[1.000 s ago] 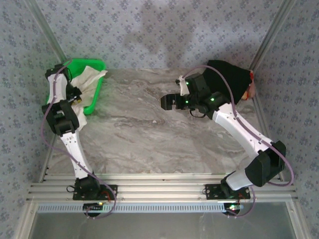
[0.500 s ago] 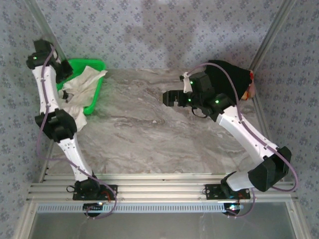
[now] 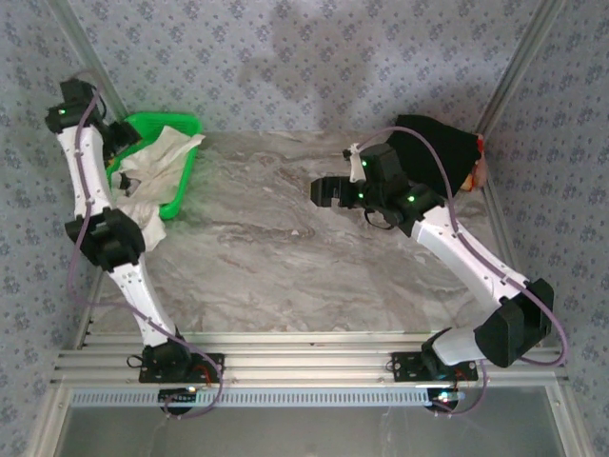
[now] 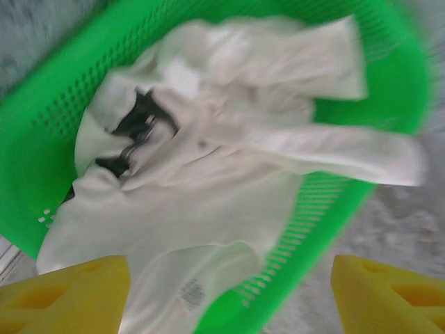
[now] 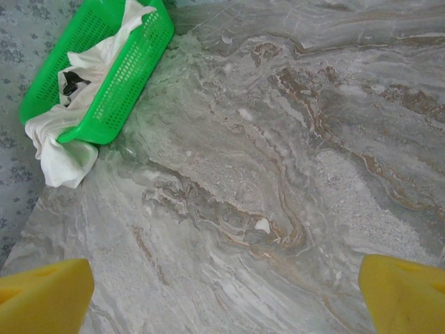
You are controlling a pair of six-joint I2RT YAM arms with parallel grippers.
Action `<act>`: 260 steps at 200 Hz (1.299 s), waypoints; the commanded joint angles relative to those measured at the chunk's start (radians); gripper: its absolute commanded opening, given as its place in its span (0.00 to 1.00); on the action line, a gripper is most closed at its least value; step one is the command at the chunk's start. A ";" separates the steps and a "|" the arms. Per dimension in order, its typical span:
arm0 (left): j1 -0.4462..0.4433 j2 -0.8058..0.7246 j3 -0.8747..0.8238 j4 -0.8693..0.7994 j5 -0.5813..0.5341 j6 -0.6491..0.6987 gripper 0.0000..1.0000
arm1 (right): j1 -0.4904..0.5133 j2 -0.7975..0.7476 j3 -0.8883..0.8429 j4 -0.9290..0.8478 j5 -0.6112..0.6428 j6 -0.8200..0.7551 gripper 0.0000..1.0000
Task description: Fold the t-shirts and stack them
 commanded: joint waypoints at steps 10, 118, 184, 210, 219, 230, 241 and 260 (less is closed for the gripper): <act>0.000 0.105 0.001 -0.098 -0.092 -0.003 0.79 | -0.005 -0.030 -0.012 -0.001 -0.040 0.015 1.00; -0.072 0.281 -0.029 -0.195 -0.179 0.077 0.73 | -0.029 0.031 0.087 -0.067 -0.091 0.008 1.00; -0.078 0.255 -0.058 -0.176 -0.122 0.100 0.07 | -0.032 0.039 0.100 -0.053 -0.088 0.001 1.00; -0.078 0.188 -0.050 -0.131 -0.063 0.089 0.00 | -0.033 0.027 0.084 -0.044 -0.072 0.006 1.00; -0.080 0.156 -0.053 -0.106 -0.029 0.077 0.00 | -0.034 0.024 0.075 -0.038 -0.069 0.009 1.00; -0.084 0.115 -0.055 -0.080 -0.006 0.061 0.00 | -0.034 0.021 0.068 -0.031 -0.064 0.011 1.00; -0.087 0.083 -0.054 -0.064 0.012 0.047 0.00 | -0.035 0.022 0.065 -0.028 -0.058 0.018 1.00; -0.088 0.032 -0.053 -0.050 0.026 0.030 0.00 | -0.034 0.020 0.061 -0.029 -0.044 0.026 1.00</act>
